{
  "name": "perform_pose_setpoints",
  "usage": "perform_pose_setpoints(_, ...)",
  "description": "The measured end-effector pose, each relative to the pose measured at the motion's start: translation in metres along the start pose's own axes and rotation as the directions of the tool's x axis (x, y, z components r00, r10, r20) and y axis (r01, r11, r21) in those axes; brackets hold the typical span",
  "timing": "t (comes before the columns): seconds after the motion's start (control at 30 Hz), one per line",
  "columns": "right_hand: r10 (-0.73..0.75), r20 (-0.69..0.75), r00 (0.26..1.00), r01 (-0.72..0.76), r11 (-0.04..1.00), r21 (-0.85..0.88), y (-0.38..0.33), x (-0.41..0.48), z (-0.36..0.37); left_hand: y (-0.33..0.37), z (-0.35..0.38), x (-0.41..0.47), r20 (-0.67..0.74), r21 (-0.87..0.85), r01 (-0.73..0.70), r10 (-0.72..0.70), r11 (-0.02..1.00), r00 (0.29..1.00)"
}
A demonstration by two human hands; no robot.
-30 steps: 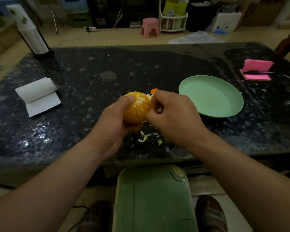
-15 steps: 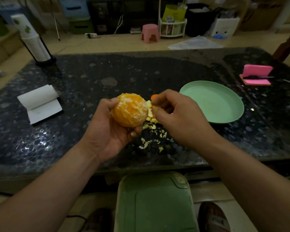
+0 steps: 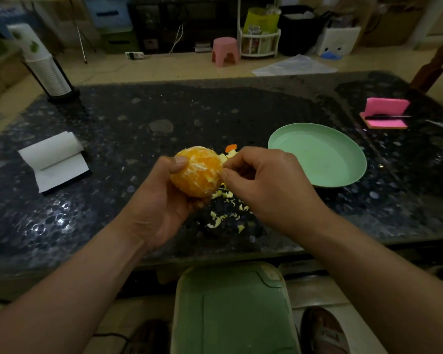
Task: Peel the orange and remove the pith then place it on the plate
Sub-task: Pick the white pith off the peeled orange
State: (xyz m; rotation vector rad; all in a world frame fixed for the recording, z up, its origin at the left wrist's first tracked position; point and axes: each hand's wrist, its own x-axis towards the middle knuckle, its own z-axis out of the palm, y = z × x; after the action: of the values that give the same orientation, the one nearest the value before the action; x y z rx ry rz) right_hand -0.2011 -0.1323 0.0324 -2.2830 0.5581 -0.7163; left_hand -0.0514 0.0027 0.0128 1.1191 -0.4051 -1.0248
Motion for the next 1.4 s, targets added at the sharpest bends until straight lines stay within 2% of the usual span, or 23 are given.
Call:
perform_pose_setpoints(0.13, -0.047, -0.040, 0.998, 0.044, 0.997, -0.065, -0.002, 0.000, 0.001, -0.002, 0.003, -0.001, -0.007, 0.004, -0.016, 0.016, 1.000, 1.000)
perform_pose_setpoints(0.43, -0.102, -0.147, 0.984, 0.089, 0.992, -0.093, -0.007, -0.002, 0.005, -0.001, 0.007, -0.004, 0.025, -0.039, -0.030, 0.031, 0.999, 0.999)
perform_pose_setpoints(0.63, 0.017, -0.073, 0.997, -0.006, 0.989, 0.149, -0.005, -0.001, -0.001, 0.003, 0.008, -0.004, 0.061, -0.158, -0.019, 0.029, 0.987, 0.998)
perform_pose_setpoints(0.8, 0.014, -0.031, 0.999, -0.008, 0.979, 0.204, -0.007, -0.001, 0.001, 0.006, 0.003, -0.002, 0.039, -0.200, -0.003, 0.011, 0.980, 0.999)
perform_pose_setpoints(1.0, -0.065, -0.111, 0.992, 0.067, 0.998, 0.018, -0.008, -0.004, 0.005, 0.004, 0.001, -0.001, 0.026, -0.185, -0.050, 0.056, 0.981, 0.998)
perform_pose_setpoints(1.2, -0.119, -0.149, 0.982, 0.107, 0.990, -0.089, -0.008, -0.004, 0.007, 0.002, 0.002, 0.000, 0.009, -0.155, -0.060, 0.062, 0.986, 0.998)
perform_pose_setpoints(1.4, -0.196, -0.180, 0.964, 0.124, 0.930, -0.346, -0.013, -0.004, 0.011, -0.003, 0.008, 0.002, -0.004, -0.075, -0.103, 0.103, 0.992, 0.995)
